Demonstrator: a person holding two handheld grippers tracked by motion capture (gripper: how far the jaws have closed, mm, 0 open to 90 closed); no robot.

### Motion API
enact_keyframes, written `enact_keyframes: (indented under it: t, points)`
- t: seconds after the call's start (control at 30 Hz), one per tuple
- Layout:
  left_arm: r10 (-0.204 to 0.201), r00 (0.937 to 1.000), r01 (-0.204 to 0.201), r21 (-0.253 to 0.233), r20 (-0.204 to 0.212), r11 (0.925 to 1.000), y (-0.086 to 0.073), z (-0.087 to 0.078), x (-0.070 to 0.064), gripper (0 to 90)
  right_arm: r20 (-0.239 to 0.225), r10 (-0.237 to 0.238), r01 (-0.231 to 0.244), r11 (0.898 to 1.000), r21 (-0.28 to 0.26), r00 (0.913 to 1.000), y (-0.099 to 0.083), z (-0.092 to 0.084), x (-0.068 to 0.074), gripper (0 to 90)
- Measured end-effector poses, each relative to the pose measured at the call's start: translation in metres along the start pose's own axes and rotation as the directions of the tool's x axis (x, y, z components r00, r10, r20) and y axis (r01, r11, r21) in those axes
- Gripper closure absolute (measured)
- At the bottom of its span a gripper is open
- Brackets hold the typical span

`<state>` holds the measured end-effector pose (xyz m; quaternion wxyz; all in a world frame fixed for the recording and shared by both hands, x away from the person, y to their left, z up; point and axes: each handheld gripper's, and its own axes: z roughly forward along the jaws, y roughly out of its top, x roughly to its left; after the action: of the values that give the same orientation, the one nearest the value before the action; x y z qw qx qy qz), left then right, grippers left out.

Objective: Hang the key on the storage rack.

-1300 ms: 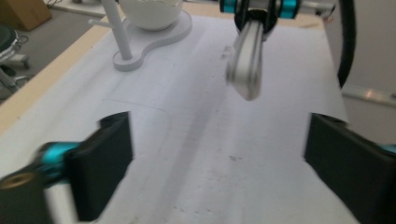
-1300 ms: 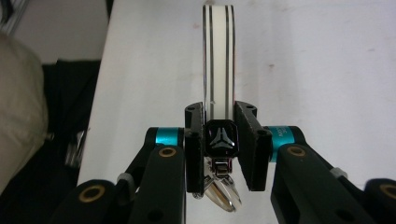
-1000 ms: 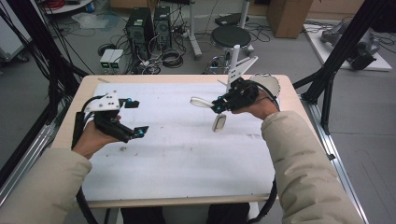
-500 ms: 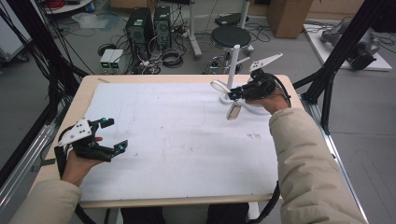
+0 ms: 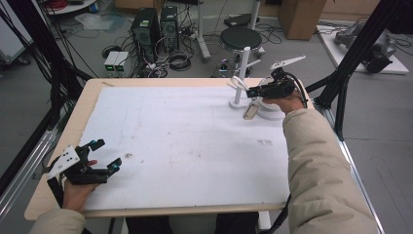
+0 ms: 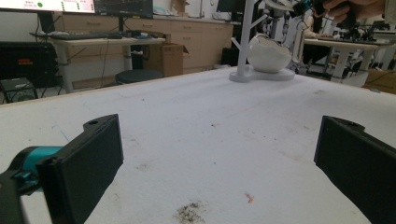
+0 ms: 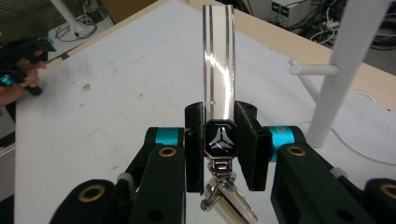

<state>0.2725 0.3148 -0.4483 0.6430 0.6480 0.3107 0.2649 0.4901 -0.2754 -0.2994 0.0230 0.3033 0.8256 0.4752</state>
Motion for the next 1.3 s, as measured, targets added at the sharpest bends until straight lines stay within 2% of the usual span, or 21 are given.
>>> enact_keyframes:
  t: [0.17,0.27,0.4,0.6,0.73,0.87,1.17,1.3]
  points:
    - [0.012,0.9998,-0.012,-0.016,-0.016,0.9998,-0.003,-0.001,0.000,1.7,0.009,0.028,-0.028,1.000,-0.001,0.9996,-0.004,0.003,-0.011,74.6]
    - [0.009,0.9998,-0.010,-0.020,-0.018,0.9998,-0.003,-0.001,-0.001,1.7,0.018,0.028,-0.028,1.000,-0.004,0.9994,-0.005,0.005,-0.016,74.5]
    - [0.032,0.9991,-0.033,-0.038,-0.027,0.9987,-0.004,-0.003,-0.003,1.7,0.022,0.047,-0.047,0.999,-0.012,0.9986,-0.008,0.004,-0.022,74.5]
    - [0.044,0.9983,-0.046,-0.050,-0.037,0.9977,-0.005,-0.004,-0.005,1.7,0.029,0.072,-0.072,0.997,-0.002,0.9970,-0.012,0.004,-0.030,74.5]
    - [0.041,0.9983,-0.043,-0.050,-0.041,0.9978,-0.005,-0.004,-0.004,1.7,0.029,0.087,-0.087,0.996,-0.010,0.9958,-0.014,0.004,-0.034,74.5]
    - [0.039,0.9983,-0.041,-0.046,-0.043,0.9981,-0.005,-0.004,-0.004,1.7,0.035,0.094,-0.094,0.996,0.004,0.9949,-0.016,0.006,-0.037,74.4]
    - [0.033,0.9982,-0.035,-0.039,-0.049,0.9986,-0.005,-0.003,-0.004,1.7,0.047,0.148,-0.148,0.989,0.000,0.9878,-0.019,0.011,-0.044,74.4]
    - [0.035,0.9982,-0.037,-0.040,-0.048,0.9985,-0.005,-0.003,-0.004,1.7,0.054,0.152,-0.152,0.988,0.004,0.9870,-0.020,0.012,-0.046,74.3]
